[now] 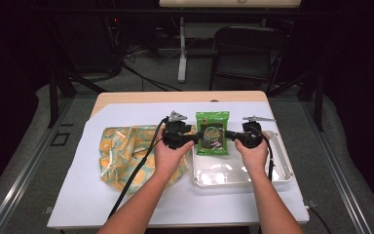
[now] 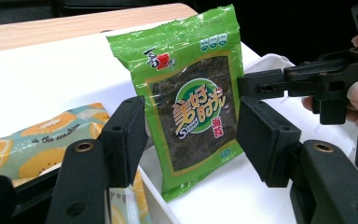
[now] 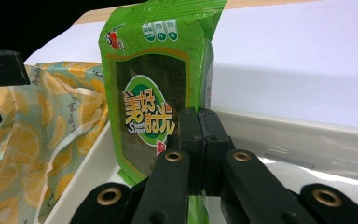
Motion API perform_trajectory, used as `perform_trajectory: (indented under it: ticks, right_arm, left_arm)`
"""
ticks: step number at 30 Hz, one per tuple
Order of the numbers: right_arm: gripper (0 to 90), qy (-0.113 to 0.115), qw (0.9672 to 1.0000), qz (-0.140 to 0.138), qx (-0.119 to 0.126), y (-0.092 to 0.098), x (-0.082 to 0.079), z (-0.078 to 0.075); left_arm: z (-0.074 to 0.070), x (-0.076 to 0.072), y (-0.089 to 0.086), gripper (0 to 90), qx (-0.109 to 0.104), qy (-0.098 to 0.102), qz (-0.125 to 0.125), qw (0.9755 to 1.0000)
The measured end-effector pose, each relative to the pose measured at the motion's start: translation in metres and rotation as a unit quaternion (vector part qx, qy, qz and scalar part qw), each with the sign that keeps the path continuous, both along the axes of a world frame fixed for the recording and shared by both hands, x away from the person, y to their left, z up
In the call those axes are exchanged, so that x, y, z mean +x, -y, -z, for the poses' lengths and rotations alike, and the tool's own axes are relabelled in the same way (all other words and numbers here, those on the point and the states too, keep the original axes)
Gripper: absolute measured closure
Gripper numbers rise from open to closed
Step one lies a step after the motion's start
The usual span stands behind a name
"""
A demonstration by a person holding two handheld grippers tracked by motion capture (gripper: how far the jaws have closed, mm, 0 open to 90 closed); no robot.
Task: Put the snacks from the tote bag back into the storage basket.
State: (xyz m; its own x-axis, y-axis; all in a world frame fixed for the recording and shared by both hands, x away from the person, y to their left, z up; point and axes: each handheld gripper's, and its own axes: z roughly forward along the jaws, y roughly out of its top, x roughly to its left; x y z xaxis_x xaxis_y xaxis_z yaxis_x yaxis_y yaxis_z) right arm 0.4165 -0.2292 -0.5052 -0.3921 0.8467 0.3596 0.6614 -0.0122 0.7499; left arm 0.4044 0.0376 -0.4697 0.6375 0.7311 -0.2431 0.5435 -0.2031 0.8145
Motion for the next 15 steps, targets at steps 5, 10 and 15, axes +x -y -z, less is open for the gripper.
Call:
perform_trajectory:
  ticks: [5, 10, 15]
  right_arm:
    - [90.0, 0.001, 1.0, 0.003, 0.002, -0.0009, 0.0005, 0.0013]
    - [90.0, -0.001, 0.9999, 0.009, 0.006, -0.001, 0.0012, 0.0035]
    - [90.0, -0.002, 0.9999, 0.017, 0.001, -0.0011, 0.0028, 0.0055]
  left_arm:
    - [0.001, 0.0, -0.0011, 42.7, -0.002, 0.0, -0.003, 1.0]
    - [0.0031, 0.0003, -0.0023, 42.6, -0.004, -0.005, -0.006, 1.0]
    - [0.0045, 0.0, -0.0019, 42.6, 0.003, -0.005, -0.004, 1.0]
